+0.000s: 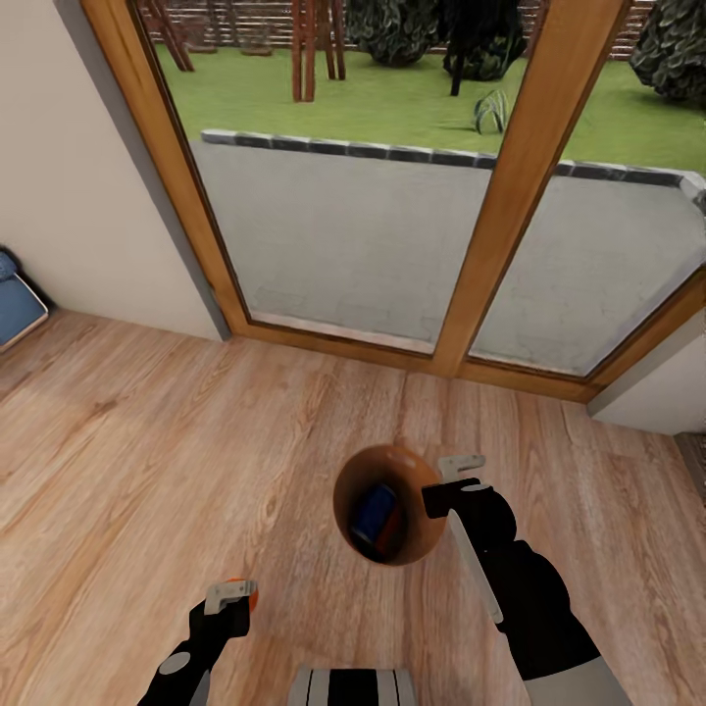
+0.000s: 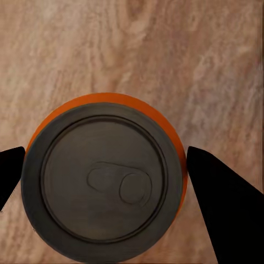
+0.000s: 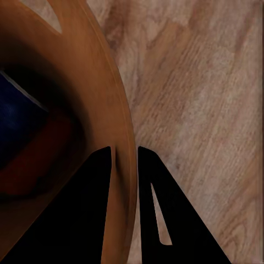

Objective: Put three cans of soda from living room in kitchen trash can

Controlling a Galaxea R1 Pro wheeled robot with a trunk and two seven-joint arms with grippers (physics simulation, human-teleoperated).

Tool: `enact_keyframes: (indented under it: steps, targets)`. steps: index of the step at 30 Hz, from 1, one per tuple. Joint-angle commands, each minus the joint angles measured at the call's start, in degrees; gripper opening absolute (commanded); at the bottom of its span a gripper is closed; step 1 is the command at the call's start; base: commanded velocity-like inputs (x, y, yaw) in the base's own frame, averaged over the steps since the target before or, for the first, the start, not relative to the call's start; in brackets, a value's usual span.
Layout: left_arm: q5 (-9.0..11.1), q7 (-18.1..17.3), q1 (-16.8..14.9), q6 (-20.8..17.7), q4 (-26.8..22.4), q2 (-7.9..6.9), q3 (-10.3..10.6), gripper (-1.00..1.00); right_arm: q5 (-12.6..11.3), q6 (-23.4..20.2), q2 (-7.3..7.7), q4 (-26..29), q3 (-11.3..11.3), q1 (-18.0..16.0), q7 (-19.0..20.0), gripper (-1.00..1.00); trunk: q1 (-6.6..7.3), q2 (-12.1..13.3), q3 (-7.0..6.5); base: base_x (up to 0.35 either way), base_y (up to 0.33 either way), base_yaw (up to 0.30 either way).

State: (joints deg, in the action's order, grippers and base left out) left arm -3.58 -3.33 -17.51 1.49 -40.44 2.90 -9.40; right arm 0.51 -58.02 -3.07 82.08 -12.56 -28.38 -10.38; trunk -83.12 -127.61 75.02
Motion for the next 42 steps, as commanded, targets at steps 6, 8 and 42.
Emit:
enact_keyframes:
  steps: [6,8,42]
  targets:
    - [0.0,0.0,0.0,0.0,0.0,0.0,0.0,-1.0,-0.9,0.1,-0.01,0.0,0.0,0.0,0.3,-1.0,1.33,2.4,-1.64,0.0,0.0,0.0]
    - [0.0,0.0,0.0,0.0,0.0,0.0,0.0,-1.0,-0.9,0.1,-0.01,0.0,0.0,0.0,0.3,-1.0,1.77,3.2,-2.19,0.0,0.0,0.0]
    - [0.0,0.0,0.0,0.0,0.0,0.0,0.1,-1.0,-0.9,0.1,-0.01,0.0,0.0,0.0,0.3,-1.0,9.23,16.9,-11.47,0.0,0.0,0.0]
